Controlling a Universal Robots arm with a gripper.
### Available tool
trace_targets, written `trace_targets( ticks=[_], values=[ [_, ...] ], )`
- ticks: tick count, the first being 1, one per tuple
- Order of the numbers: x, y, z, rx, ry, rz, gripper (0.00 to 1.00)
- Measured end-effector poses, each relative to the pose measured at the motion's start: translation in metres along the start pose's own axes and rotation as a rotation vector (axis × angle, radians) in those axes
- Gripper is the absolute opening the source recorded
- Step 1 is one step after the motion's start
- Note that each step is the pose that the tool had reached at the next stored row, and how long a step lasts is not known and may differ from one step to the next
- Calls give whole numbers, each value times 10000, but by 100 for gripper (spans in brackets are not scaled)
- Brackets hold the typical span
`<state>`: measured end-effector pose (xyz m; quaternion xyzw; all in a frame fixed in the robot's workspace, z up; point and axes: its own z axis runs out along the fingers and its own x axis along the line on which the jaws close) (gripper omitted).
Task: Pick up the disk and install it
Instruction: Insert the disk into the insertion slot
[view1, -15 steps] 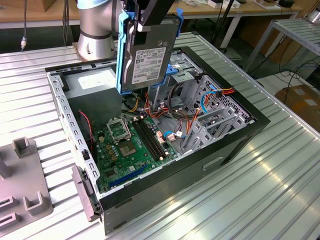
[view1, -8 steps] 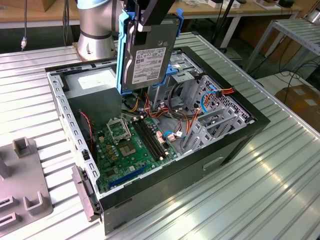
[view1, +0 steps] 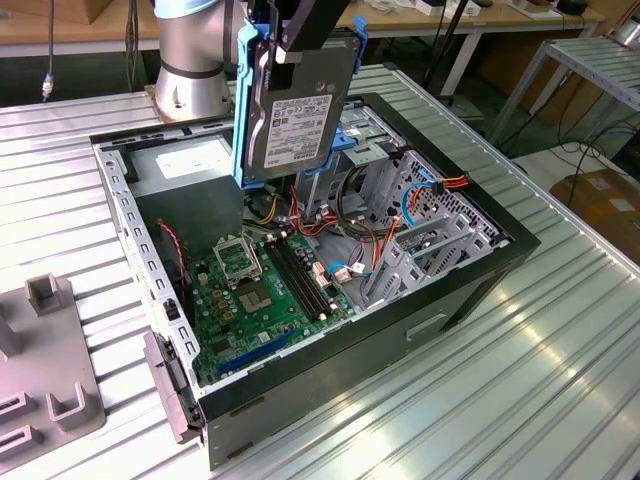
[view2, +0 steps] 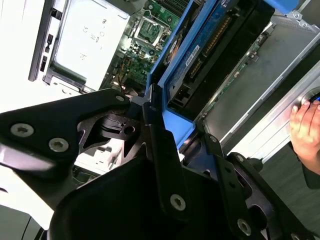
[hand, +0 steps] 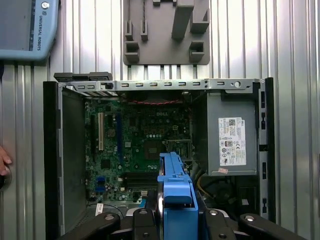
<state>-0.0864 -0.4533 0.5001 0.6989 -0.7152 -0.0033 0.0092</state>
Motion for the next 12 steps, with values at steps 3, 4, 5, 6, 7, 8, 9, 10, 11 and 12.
trace_targets(
  ticks=[3,4,5,6,7,8,9,10,11,12],
  values=[
    [34,-1,0,0,1,1,37],
    [43,-1,0,0,1,0,37],
    [52,-1,0,0,1,0,37],
    [63,-1,1,0,0,1,37],
    [73,-1,1,0,0,1,37],
    [84,-2,1,0,0,1,37],
    [99,-2,1,0,0,1,37],
    [110,-2,1,0,0,1,37],
    [126,-3,1,0,0,1,37],
    [137,-3,1,0,0,1,37]
  ],
)
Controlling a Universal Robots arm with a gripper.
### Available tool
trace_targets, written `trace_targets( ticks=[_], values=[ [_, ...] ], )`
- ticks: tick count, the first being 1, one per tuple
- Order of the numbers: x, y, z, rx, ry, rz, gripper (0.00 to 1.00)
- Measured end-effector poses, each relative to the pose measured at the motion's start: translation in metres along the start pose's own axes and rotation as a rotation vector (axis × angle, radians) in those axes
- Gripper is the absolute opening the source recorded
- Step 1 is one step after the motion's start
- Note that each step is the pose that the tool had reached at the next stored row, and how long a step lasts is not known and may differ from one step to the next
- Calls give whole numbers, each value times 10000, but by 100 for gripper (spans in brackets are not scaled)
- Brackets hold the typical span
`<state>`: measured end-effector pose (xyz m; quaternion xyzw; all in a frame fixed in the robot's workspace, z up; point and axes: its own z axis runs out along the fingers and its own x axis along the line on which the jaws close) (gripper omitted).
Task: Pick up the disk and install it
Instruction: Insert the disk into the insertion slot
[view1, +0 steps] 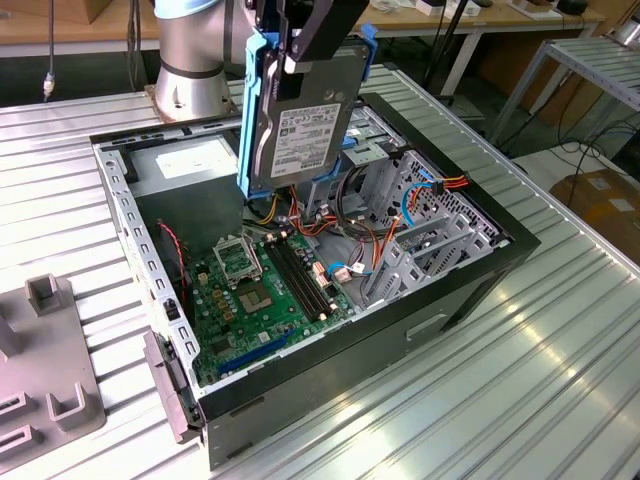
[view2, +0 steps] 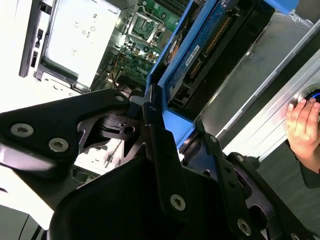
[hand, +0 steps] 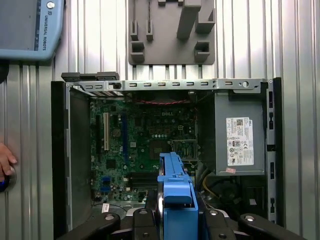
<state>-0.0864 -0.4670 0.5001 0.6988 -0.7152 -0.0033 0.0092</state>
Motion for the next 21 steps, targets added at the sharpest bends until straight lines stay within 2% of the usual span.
trace_targets(
  ticks=[9,14,19,21],
  values=[
    [116,-5,2,0,-1,0,37],
    [124,-49,5,0,0,1,37],
    [126,-124,8,0,1,-1,37],
    [145,-138,8,0,0,-1,37]
  ],
)
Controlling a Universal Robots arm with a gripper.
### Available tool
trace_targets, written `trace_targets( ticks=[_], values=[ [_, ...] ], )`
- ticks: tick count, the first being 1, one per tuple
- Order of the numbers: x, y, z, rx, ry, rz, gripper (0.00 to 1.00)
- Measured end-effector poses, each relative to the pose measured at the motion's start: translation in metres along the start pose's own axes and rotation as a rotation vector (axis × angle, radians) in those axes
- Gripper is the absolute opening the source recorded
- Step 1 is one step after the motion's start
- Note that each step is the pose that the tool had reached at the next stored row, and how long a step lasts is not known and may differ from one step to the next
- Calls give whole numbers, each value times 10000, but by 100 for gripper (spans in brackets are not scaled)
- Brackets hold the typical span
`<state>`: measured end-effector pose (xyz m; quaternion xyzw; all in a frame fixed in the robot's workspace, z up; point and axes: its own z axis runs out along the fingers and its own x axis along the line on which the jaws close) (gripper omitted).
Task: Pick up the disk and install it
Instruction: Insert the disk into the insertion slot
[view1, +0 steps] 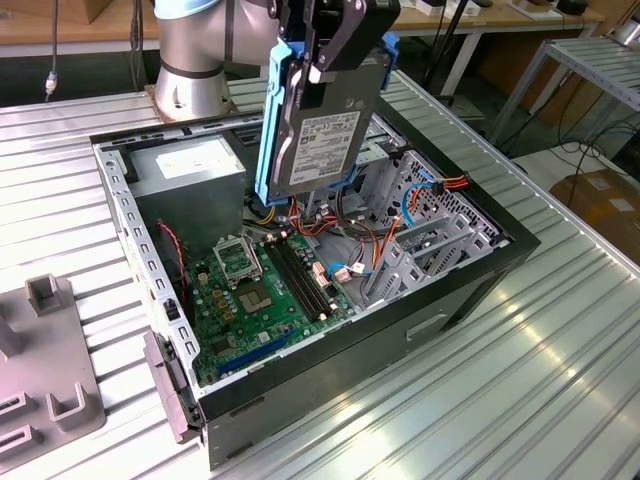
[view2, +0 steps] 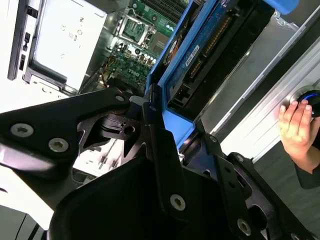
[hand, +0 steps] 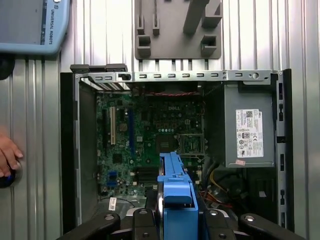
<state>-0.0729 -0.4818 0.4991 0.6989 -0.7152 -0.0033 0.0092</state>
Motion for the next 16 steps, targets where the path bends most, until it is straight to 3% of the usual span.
trace_targets(
  ticks=[7,16],
  values=[
    [189,-19,4,0,1,-1,37],
    [222,-45,9,-1,1,85,37]
  ],
)
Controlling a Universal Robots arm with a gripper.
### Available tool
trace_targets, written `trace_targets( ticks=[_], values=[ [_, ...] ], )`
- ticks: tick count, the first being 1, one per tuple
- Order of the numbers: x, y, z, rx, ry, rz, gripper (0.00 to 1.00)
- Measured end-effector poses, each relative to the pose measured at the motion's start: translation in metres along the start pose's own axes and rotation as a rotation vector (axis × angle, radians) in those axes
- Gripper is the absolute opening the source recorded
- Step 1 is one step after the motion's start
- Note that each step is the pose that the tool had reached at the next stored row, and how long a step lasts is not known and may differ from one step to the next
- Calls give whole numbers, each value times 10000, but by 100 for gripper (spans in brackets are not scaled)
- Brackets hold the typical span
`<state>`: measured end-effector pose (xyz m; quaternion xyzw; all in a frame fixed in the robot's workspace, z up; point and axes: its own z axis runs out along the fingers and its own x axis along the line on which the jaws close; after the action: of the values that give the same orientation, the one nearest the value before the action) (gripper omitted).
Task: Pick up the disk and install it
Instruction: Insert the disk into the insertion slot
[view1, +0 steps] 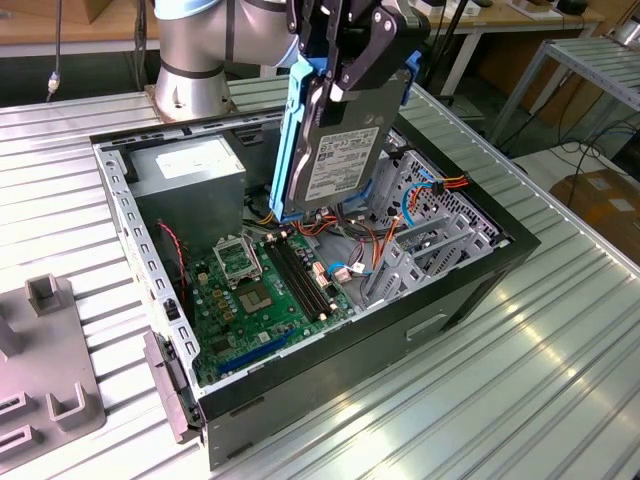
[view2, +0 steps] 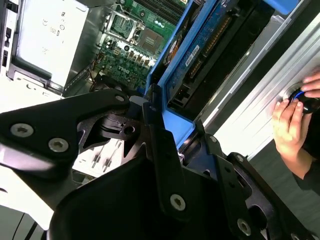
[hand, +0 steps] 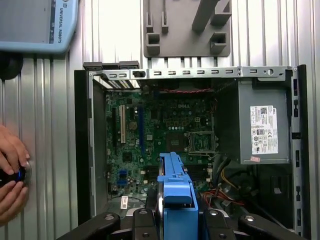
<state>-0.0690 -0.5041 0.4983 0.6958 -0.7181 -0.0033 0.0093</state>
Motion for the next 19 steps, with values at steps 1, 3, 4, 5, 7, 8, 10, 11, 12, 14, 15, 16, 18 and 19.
trace_targets(
  ticks=[1,3,4,5,7,8,10,11,12,14,15,16,18,19],
  values=[
    [0,-15,4,1,0,-1,37],
    [-1,-33,10,32,1,0,37],
    [0,-45,14,75,1,1,37],
    [2,-55,14,123,2,2,37],
    [4,-77,14,282,-6,6,37],
    [4,-98,20,328,-12,9,37],
    [4,-122,24,329,-11,49,37],
    [8,-126,23,328,-8,65,37],
    [23,-131,26,328,-8,74,37],
    [42,-132,30,329,-10,85,37],
    [51,-133,31,329,-9,90,37],
    [64,-135,33,329,-11,95,37],
    [99,-138,36,328,-8,95,37],
    [116,-142,39,329,-3,95,37]
  ],
)
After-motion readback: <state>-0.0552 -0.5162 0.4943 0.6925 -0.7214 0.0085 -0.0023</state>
